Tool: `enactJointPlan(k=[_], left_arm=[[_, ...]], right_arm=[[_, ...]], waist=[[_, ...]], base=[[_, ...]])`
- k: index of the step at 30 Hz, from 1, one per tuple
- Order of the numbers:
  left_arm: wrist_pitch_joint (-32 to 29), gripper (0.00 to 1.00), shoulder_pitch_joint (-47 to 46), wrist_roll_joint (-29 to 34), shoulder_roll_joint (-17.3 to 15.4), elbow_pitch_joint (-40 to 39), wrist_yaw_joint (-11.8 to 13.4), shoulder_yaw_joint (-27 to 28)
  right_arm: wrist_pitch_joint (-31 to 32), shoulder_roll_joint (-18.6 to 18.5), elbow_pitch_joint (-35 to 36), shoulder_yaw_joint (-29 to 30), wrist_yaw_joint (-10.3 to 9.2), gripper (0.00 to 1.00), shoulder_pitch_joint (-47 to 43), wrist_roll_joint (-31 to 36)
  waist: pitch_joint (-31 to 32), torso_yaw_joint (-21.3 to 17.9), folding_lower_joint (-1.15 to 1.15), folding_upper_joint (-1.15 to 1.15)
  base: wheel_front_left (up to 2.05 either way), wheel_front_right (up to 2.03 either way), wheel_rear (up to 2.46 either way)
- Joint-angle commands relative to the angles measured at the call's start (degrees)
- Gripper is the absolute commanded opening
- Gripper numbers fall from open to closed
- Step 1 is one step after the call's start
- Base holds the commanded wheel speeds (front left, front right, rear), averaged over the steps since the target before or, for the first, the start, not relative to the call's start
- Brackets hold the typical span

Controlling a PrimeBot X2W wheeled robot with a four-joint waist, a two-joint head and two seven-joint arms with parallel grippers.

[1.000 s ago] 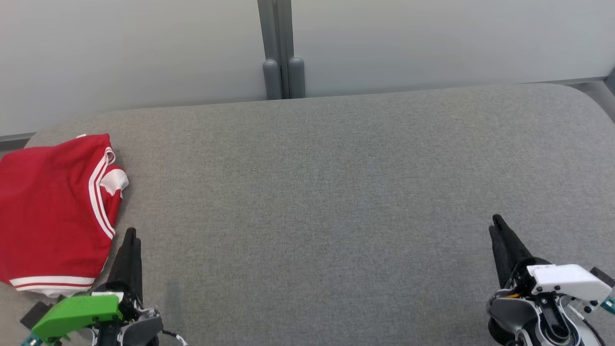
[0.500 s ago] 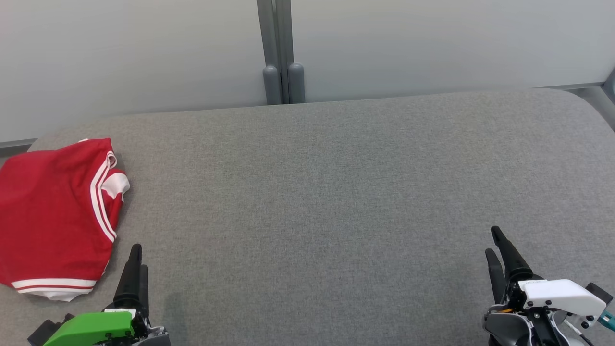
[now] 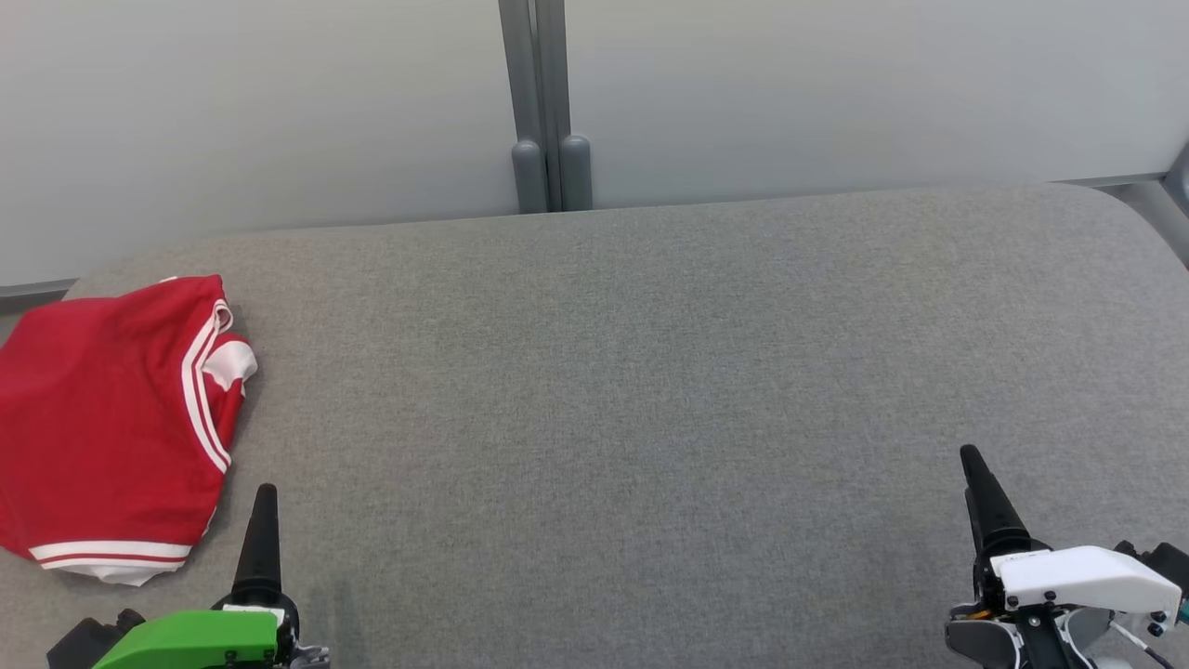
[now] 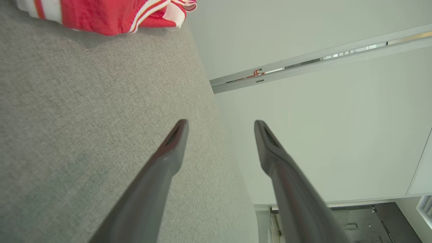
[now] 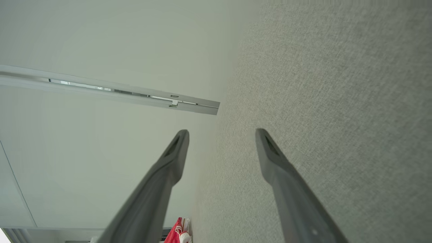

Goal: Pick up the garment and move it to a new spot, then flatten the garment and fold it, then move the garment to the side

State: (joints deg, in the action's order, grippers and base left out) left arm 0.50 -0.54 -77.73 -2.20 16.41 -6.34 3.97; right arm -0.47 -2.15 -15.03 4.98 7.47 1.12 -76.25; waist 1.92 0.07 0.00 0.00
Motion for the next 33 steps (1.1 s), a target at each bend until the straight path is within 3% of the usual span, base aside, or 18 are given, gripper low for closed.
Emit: enactJointPlan(k=[1,19,33], left_arm=[[0.6,1.00,0.0,2.3,-0.3,-1.4,0.4,0.1],[4.3,1.00,2.5,21.0,-0.5,-4.9,3.9,-2.9],[6.7,1.00,4.1,35.8,-0.6,-4.9,5.3,-5.2]], right_arm=[[-0.6,-0.3,1.0,-0.1,0.01,1.00,-0.1,2.4],[-4.3,-0.5,1.0,-1.6,0.02,1.00,-0.9,25.6],[-6.7,-0.6,0.7,-2.9,0.02,1.00,-1.9,38.1]], waist=[[0.1,0.0,0.00,0.00],[1.6,0.2,0.00,0.00],[2.5,0.5,0.00,0.00]], base=[[0.00,0.00,0.00],[0.00,0.00,0.00],[0.00,0.00,0.00]])
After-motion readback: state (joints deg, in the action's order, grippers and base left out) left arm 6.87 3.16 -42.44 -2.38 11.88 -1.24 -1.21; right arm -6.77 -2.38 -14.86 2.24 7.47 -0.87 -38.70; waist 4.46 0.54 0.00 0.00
